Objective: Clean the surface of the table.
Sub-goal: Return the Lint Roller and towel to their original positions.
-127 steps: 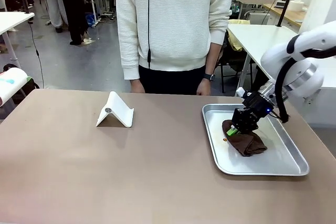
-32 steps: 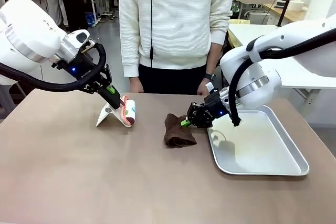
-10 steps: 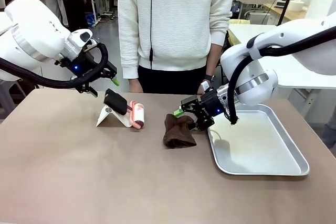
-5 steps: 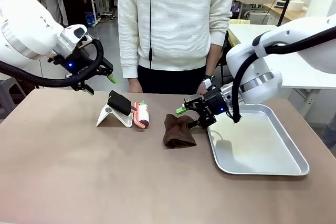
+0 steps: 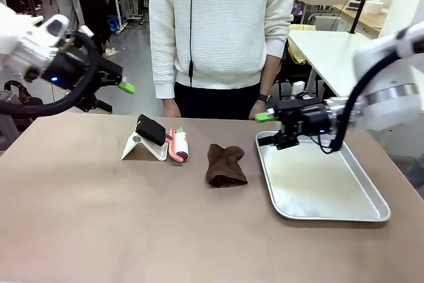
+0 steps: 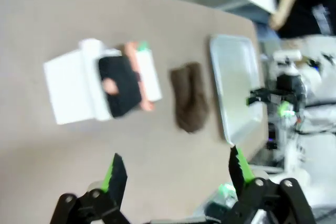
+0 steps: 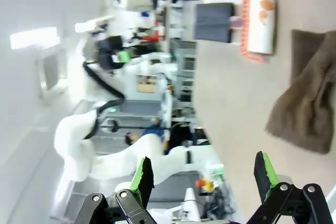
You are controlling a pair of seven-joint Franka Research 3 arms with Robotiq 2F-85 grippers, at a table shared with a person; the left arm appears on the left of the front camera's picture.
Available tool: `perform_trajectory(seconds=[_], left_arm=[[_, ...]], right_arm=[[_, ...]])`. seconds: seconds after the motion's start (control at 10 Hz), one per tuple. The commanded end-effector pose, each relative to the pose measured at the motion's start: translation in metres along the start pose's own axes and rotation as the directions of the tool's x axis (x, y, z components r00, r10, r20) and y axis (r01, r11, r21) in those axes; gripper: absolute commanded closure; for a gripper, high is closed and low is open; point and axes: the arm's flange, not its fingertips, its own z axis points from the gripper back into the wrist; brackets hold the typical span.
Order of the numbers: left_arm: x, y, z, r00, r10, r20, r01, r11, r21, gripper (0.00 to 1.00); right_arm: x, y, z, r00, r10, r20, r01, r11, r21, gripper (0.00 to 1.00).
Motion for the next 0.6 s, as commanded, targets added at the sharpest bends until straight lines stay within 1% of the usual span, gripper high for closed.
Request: perform_trajectory(seconds=[0.0,0.1,0.2,0.3,0.4,0.5], left_arm=[[-0.045,0.038,0.032,1.0,-0.006,0.013,0.009,0.977,-0.213,0.0],[-0.063,0.06,0.048,0.999,0.027,0.047,-0.011,0.949,-0.316,0.0],[-0.079,0.087,0.058,0.993,0.098,0.072,-0.062,0.915,-0.398,0.0],[-0.092,0.114,0.066,0.981,0.177,0.082,-0.121,0.882,-0.456,0.0],[-0.098,0.131,0.072,0.967,0.236,0.093,-0.168,0.87,-0.463,0.0],[-0.099,0.142,0.074,0.957,0.269,0.11,-0.185,0.856,-0.483,0.0]], right_arm=[[-0.03,-0.001,0.032,0.999,-0.011,0.047,0.006,0.995,0.099,0.0],[-0.047,0.009,0.048,0.997,0.006,0.083,-0.013,0.996,0.085,0.0],[-0.065,0.018,0.066,0.992,0.023,0.125,-0.033,0.997,0.076,0.0],[-0.082,0.028,0.087,0.984,0.023,0.175,-0.035,0.997,0.067,0.0],[-0.093,0.033,0.104,0.975,0.006,0.22,-0.02,0.998,0.065,0.0],[-0.1,0.036,0.117,0.963,-0.018,0.268,0.003,0.998,0.055,0.0]])
